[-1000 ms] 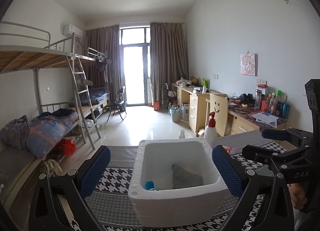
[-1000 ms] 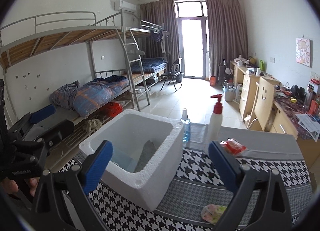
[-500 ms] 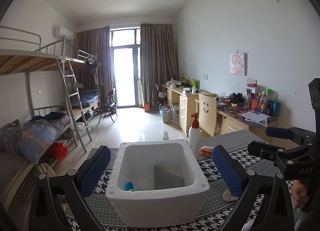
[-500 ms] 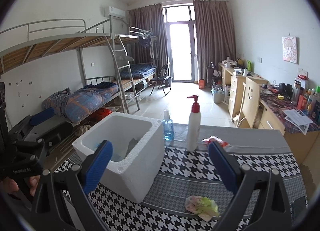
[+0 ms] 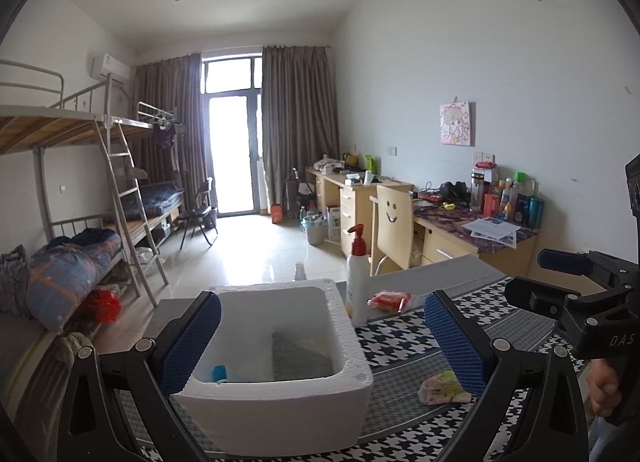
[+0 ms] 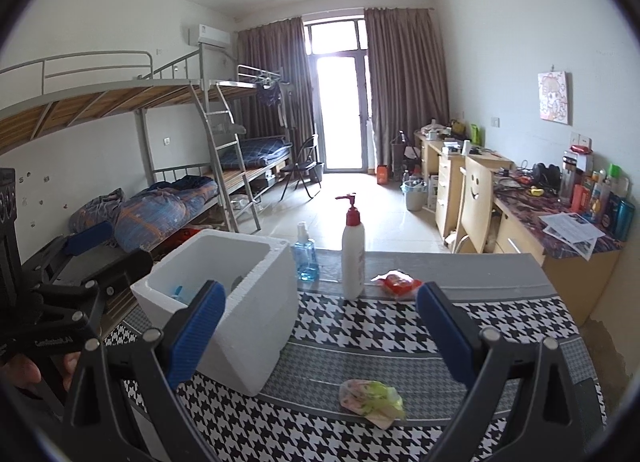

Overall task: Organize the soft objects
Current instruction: 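Move both tools back from the foam box toward the table items, then close the left tool on the white foam roll, then lift the white foam roll with the left tool while the right tool grasps the tissue packet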

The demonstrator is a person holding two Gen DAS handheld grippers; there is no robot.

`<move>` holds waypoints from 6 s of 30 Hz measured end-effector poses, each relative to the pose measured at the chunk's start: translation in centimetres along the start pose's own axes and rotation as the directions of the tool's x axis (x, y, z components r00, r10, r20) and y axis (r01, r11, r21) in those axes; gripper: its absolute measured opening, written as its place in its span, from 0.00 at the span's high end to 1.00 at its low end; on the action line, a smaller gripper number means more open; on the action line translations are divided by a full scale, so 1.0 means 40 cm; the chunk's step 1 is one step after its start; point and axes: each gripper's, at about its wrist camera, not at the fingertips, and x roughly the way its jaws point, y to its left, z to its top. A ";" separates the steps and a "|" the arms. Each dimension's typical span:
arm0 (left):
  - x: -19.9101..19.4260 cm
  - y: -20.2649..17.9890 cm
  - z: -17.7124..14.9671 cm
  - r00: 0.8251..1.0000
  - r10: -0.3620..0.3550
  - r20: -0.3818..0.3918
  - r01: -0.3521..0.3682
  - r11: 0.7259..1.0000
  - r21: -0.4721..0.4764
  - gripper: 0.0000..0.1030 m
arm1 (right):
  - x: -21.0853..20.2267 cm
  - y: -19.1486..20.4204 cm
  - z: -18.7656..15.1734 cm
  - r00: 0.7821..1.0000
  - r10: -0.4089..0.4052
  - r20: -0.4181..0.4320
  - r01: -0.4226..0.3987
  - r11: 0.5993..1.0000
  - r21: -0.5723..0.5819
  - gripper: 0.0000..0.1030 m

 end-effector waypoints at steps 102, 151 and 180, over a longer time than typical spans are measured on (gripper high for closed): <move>0.090 -0.212 -0.365 0.795 -0.432 -0.425 0.502 0.863 0.062 0.03 | 0.052 -0.185 -0.238 0.976 -0.067 -0.207 0.088 0.992 0.094 0.05; 0.100 -0.205 -0.392 0.739 -0.461 -0.492 0.566 0.820 0.082 0.88 | 0.147 -0.184 -0.252 0.958 -0.010 -0.286 0.044 0.993 0.112 0.05; 0.155 -0.077 -0.380 0.814 -0.359 -0.456 0.386 0.922 -0.037 0.88 | 0.299 -0.191 -0.292 0.911 -0.021 -0.413 0.065 0.993 0.094 0.27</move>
